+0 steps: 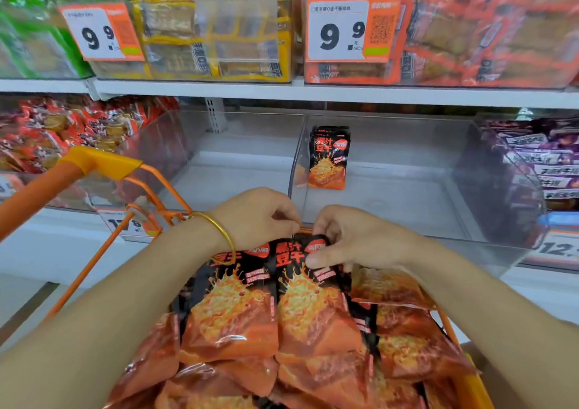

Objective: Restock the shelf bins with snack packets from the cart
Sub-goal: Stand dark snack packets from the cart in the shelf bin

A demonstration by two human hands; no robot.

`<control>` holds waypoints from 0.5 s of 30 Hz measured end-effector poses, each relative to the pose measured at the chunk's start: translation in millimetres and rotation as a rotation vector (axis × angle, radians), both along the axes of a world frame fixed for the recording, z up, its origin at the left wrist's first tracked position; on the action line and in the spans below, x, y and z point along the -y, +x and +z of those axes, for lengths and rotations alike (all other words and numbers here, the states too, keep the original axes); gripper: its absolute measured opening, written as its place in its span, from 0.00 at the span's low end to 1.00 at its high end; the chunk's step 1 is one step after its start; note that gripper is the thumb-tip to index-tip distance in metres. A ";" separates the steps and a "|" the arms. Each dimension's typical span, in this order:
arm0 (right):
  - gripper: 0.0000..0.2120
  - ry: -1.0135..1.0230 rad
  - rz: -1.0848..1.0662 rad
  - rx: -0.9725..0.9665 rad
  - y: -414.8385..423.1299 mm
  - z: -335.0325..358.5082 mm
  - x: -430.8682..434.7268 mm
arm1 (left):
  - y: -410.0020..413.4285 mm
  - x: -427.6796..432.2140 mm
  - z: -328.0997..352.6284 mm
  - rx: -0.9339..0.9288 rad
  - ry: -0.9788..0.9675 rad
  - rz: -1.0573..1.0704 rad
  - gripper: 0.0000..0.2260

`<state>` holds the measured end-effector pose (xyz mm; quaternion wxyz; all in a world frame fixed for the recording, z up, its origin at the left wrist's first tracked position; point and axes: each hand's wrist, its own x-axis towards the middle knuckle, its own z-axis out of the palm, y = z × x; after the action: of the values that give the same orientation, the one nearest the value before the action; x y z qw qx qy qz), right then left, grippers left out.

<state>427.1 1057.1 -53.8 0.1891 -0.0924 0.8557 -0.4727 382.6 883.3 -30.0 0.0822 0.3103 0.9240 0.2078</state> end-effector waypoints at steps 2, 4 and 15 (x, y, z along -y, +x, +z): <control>0.12 -0.229 -0.084 0.101 -1.8 2.7 -6.2 | -0.8 -0.7 1.0 0.055 0.040 -0.002 0.10; 0.11 -0.403 -0.180 0.133 -4.3 5.4 -12.6 | -1.6 -2.8 3.0 0.142 0.110 -0.023 0.08; 0.13 -0.487 -0.127 0.285 -41.3 9.9 -51.5 | -44.3 -38.4 8.8 0.008 0.501 0.237 0.06</control>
<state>385.8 1108.6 -43.8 0.2496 -0.0141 0.6858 -0.6835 338.2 921.8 -21.1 -0.0183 0.2101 0.8734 0.4390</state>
